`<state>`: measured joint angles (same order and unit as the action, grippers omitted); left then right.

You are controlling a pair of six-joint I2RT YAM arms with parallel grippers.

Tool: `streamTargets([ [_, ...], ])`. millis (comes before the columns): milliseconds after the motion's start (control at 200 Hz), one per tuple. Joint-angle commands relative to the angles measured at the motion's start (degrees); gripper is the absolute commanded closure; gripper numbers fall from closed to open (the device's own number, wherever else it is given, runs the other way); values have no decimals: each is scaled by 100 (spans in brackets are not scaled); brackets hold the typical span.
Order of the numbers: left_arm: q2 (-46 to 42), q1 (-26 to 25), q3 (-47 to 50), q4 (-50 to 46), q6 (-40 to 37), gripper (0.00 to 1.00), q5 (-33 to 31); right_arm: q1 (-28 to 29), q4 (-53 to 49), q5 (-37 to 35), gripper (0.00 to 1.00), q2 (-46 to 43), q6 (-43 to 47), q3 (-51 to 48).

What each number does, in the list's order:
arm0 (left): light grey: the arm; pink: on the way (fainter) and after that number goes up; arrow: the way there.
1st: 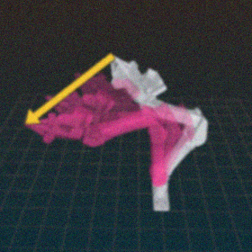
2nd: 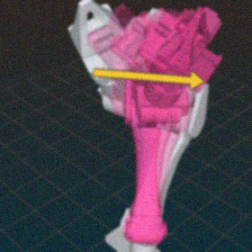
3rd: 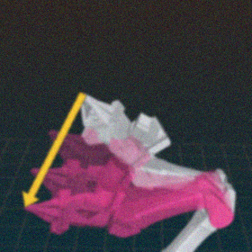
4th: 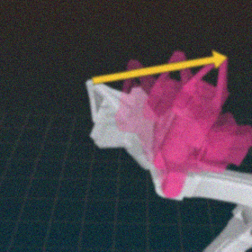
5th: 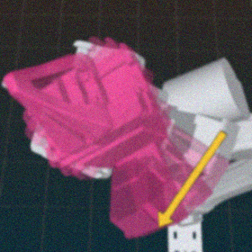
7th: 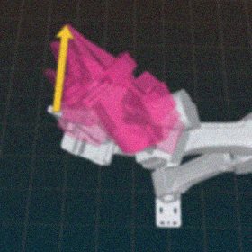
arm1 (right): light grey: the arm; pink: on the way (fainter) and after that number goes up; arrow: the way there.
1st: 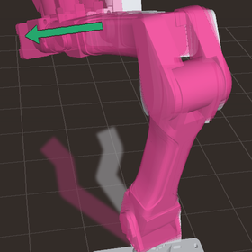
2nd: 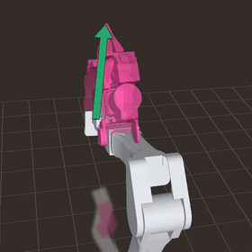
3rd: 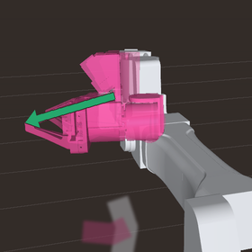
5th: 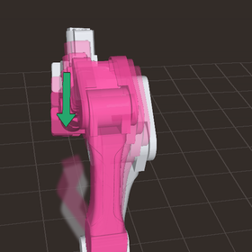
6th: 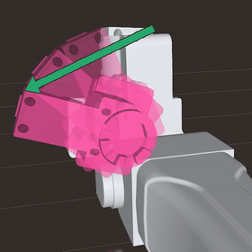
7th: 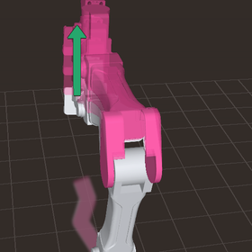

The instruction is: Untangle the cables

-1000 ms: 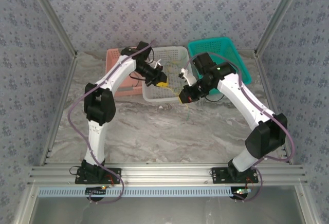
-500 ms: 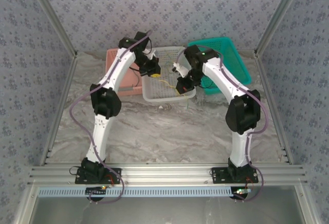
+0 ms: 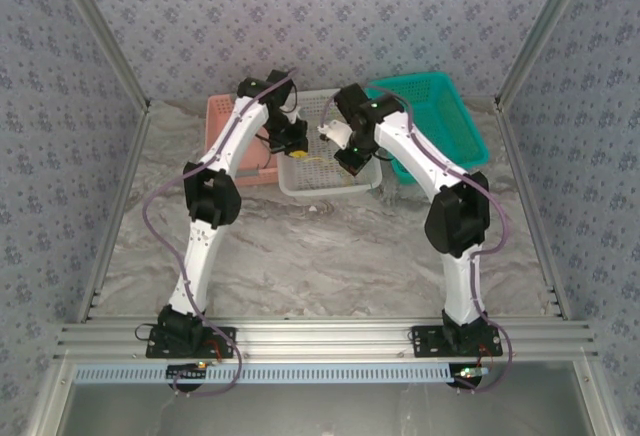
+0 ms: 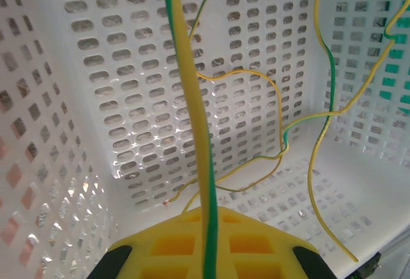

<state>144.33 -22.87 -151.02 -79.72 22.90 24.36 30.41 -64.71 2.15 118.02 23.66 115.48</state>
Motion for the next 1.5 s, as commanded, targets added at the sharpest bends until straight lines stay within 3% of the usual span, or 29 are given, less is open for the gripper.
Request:
streamTargets([
  [0, -76, -39, -165, -213, 97, 100, -142, 193, 877, -863, 98, 110, 630, -31],
  [230, -10, -59, -147, -293, 247, 100, -262, 243, 1663, -1167, 95, 385, 1130, -88],
  [690, -2, -244, -46, -582, 797, 100, -954, 203, 1957, -1422, 88, 1161, 736, -237],
  [780, -34, -317, -77, -666, 950, 79, -1211, 195, 1842, -1275, 75, 1117, 571, -237],
  [944, -114, -418, -70, -698, 1109, 65, -1385, 214, 1883, -769, 47, 740, 320, -479],
  [1014, -139, -450, -68, -717, 1121, 62, -1475, 227, 1978, -612, 40, 511, 222, -654],
  [1124, -217, -459, -60, -712, 1120, 60, -1589, 229, 1999, -502, 37, 270, 81, -764],
  [1369, -436, -480, -71, -684, 1264, 40, -1621, 184, 1887, -165, 36, -66, -150, -840],
  [1494, -515, -488, -72, -652, 1328, 38, -1532, 161, 1957, 37, 34, -343, -226, -1100],
])
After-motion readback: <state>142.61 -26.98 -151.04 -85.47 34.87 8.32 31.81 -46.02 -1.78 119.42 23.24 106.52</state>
